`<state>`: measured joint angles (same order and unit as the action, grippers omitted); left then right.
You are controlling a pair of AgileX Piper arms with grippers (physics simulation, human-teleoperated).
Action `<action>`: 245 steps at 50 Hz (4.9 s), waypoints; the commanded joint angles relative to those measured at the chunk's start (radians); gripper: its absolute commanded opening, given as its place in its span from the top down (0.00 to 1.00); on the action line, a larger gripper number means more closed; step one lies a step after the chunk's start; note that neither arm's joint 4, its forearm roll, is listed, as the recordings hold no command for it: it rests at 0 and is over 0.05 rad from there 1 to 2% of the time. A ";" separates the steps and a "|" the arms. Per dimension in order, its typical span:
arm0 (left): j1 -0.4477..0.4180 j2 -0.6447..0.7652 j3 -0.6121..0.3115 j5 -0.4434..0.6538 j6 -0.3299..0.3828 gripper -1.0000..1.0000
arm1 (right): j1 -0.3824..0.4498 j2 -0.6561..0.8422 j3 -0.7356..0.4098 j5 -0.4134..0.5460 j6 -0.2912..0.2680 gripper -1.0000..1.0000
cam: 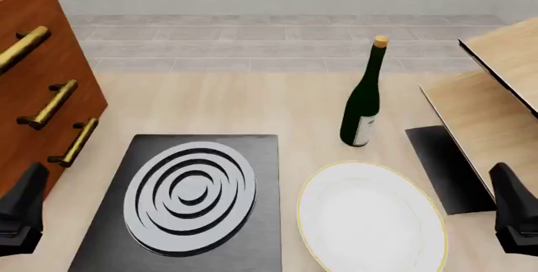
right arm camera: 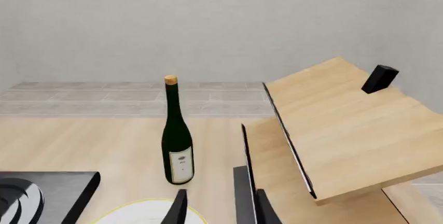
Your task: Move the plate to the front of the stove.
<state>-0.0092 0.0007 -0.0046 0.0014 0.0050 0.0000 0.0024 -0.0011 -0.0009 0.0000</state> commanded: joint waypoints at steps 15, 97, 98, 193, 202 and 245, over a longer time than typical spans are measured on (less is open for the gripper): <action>-0.090 0.000 -0.094 0.033 0.013 0.00 | 0.000 0.005 -0.002 -0.002 0.000 0.00; -1.070 0.743 -0.373 -0.290 0.747 0.00 | 0.000 0.005 -0.002 -0.002 0.000 0.00; -1.111 0.854 -0.383 -0.344 0.804 0.00 | 0.000 0.005 -0.002 -0.002 0.000 0.00; -1.262 1.733 -0.490 -0.727 1.131 0.00 | 0.000 0.005 -0.002 -0.002 0.000 0.00; -1.252 1.799 -0.493 -0.785 1.144 0.00 | 0.000 0.005 -0.002 -0.002 0.000 0.00; -1.174 1.956 -0.573 -0.893 1.160 0.00 | 0.000 0.005 -0.002 -0.002 0.000 0.00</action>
<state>-1.1976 1.9181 -0.5600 -0.8724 1.1648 0.0001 0.0074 -0.0035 -0.0026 -0.0001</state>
